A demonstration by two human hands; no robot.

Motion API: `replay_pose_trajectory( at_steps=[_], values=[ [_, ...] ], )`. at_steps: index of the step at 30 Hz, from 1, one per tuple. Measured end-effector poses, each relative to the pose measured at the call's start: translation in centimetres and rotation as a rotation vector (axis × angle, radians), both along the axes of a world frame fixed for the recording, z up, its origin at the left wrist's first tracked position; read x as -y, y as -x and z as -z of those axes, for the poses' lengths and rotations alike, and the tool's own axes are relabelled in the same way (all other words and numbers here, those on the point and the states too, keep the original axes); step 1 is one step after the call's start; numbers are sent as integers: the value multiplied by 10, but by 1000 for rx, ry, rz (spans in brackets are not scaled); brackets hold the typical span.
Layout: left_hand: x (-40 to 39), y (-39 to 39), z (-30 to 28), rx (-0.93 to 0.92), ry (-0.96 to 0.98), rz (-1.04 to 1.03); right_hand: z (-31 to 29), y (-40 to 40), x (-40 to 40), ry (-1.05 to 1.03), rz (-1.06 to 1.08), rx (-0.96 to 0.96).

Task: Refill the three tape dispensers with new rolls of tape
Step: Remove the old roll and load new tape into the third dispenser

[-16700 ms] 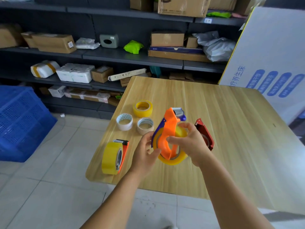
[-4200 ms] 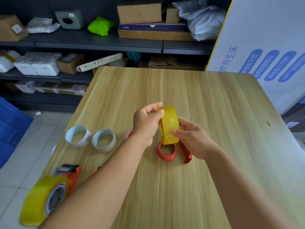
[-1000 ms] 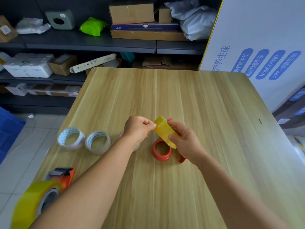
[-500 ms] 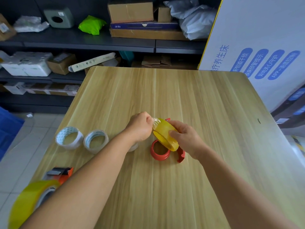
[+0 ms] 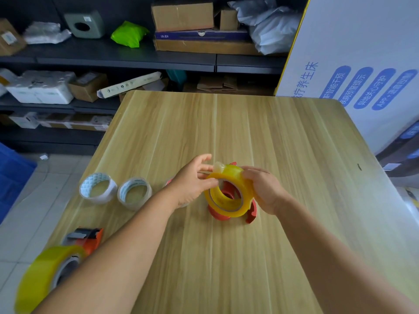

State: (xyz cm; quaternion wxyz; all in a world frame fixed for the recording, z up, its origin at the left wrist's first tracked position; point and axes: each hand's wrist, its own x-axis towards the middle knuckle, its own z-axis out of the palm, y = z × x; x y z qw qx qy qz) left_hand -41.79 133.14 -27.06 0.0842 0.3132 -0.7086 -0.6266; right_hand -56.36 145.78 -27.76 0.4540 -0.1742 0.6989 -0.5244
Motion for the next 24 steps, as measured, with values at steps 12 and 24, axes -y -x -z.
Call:
replay_pose_trajectory(
  at_steps=[12,24],
  values=[
    [1,3,42,361,254,-187,16,-15,-2,-138,-193,-632],
    [-18,18,66,554,259,-245,51,-24,-10,-468,-618,-1060]
  ],
)
